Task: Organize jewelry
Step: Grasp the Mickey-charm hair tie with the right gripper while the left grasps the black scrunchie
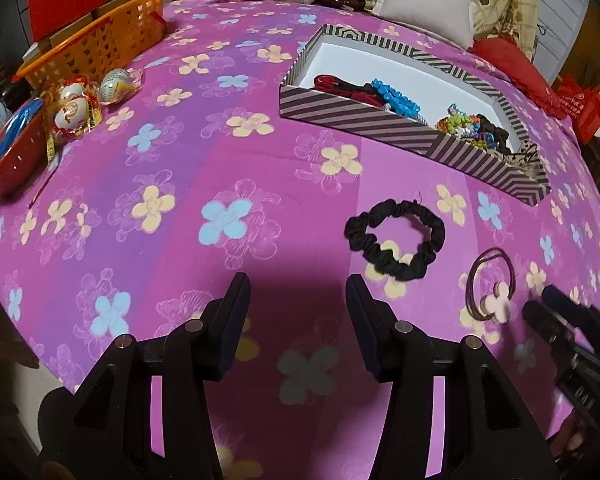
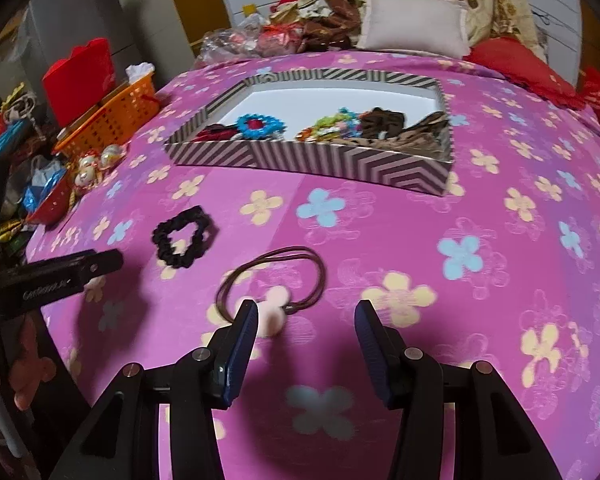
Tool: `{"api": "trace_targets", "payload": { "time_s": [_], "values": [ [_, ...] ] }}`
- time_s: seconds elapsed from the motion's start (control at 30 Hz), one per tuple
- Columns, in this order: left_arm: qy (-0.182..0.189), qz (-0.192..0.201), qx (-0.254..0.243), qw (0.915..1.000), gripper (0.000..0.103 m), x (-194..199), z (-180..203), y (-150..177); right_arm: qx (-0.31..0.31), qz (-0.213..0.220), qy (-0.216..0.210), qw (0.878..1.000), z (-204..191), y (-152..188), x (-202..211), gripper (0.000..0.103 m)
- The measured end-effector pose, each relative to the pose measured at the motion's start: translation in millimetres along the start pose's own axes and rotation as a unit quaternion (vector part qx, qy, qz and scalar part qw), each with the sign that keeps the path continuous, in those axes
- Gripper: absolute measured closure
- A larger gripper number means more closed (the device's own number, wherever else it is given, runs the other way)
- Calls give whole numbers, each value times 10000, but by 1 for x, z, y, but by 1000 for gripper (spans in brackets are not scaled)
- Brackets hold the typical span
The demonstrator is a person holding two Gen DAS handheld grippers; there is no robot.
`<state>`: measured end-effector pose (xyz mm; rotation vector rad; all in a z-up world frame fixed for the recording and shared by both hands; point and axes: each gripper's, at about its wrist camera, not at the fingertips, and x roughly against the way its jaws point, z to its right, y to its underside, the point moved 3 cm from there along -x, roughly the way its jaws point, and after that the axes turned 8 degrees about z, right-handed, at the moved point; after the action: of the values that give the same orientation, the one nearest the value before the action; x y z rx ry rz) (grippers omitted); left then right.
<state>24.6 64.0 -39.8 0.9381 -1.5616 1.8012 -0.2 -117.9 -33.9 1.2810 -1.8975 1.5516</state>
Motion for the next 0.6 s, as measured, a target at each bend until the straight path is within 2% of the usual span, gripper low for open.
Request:
{"api": "trace_targets", "payload": {
  "time_s": [0.33, 0.53, 0.6],
  "values": [
    [93, -90, 68, 9999, 54, -11, 5, -8, 560, -37, -288, 9980, -20, 8, -17, 55],
    [97, -132, 68, 9998, 54, -16, 8, -13, 889, 2, -183, 9959, -25, 11, -25, 56],
    [109, -149, 40, 9998, 54, -19, 12, -15, 1014, 45, -71, 9948, -26, 12, -26, 61]
  ]
}}
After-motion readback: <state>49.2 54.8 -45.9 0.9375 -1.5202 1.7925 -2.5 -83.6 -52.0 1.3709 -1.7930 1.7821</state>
